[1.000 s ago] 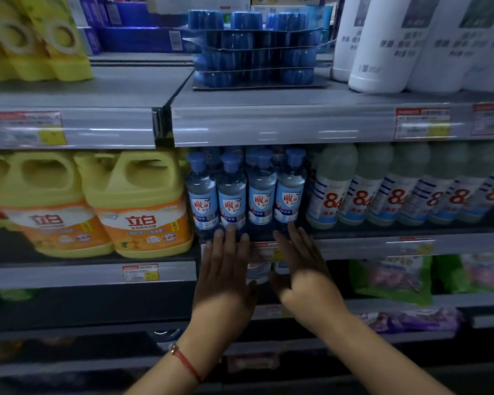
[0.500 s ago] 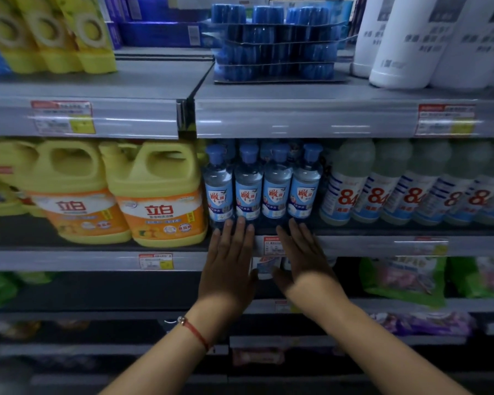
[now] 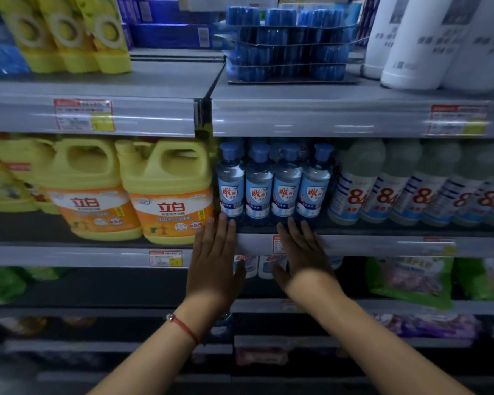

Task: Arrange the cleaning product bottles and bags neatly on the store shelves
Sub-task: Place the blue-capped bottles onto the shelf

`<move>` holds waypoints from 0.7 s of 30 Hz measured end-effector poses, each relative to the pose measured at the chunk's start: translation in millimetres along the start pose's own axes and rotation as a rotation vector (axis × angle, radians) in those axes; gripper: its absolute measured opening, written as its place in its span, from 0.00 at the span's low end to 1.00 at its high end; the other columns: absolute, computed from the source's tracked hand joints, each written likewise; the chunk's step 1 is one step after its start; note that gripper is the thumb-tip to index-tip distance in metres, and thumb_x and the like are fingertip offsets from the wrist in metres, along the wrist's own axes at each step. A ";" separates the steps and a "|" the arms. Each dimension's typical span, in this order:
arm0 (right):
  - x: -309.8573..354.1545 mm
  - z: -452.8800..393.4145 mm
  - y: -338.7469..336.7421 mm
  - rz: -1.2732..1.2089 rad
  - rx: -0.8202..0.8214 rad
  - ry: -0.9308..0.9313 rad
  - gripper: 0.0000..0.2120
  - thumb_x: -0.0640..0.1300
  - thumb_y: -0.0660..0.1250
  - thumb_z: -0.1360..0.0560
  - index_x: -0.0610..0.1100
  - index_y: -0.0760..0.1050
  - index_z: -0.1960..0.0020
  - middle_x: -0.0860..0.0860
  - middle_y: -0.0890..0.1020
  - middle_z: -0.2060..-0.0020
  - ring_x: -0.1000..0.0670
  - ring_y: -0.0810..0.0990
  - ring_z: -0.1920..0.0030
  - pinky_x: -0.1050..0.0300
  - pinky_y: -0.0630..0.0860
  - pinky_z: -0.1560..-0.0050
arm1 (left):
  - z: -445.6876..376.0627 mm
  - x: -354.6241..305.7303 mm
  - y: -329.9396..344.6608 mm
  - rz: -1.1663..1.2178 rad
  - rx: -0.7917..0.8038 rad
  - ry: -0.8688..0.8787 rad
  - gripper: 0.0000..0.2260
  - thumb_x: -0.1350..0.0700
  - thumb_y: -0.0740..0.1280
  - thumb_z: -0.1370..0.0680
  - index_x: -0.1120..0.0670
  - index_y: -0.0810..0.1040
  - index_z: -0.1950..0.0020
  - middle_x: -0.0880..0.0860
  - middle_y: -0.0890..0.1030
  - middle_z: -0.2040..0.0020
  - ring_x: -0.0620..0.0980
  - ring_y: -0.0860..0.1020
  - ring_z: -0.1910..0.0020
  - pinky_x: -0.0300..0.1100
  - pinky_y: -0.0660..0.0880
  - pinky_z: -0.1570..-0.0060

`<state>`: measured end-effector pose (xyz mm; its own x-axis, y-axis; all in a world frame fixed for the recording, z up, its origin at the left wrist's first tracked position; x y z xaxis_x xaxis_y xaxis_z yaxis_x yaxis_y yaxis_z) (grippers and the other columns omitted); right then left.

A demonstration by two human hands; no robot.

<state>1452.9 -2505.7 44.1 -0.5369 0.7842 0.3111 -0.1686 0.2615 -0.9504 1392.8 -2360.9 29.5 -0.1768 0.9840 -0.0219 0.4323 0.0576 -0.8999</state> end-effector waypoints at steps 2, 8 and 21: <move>0.3 -2.7 -0.7 0.004 0.007 0.016 0.38 0.57 0.60 0.18 0.49 0.42 0.17 0.50 0.40 0.18 0.47 0.37 0.19 0.49 0.39 0.20 | -0.9 -1.4 2.6 -0.002 0.012 0.008 0.36 0.46 0.62 0.25 0.62 0.62 0.21 0.61 0.58 0.19 0.59 0.51 0.20 0.55 0.47 0.23; -7.9 6.5 -4.4 -0.072 -0.042 0.005 0.37 0.55 0.62 0.18 0.50 0.45 0.17 0.52 0.43 0.18 0.50 0.38 0.19 0.56 0.37 0.21 | 0.6 -8.6 -11.5 0.052 -0.057 0.070 0.34 0.47 0.62 0.25 0.60 0.64 0.21 0.59 0.62 0.20 0.59 0.54 0.21 0.54 0.47 0.23; -16.3 9.0 -11.4 0.063 0.079 0.017 0.36 0.56 0.60 0.17 0.50 0.43 0.17 0.52 0.43 0.18 0.50 0.40 0.19 0.55 0.39 0.21 | -17.1 -36.7 -8.6 -0.038 0.001 0.288 0.30 0.46 0.56 0.25 0.60 0.73 0.27 0.60 0.73 0.27 0.62 0.67 0.25 0.55 0.55 0.27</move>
<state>1456.2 -2526.5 49.8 -0.5347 0.8073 0.2497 -0.1994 0.1666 -0.9657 1410.7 -2394.6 45.6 0.0659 0.9885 0.1362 0.4289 0.0952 -0.8983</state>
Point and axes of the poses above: each hand's wrist, its own z-axis away from the middle knuckle, its own y-axis out of the palm, x = y × z, the point moved 9 cm from there along -z, towards the middle knuckle
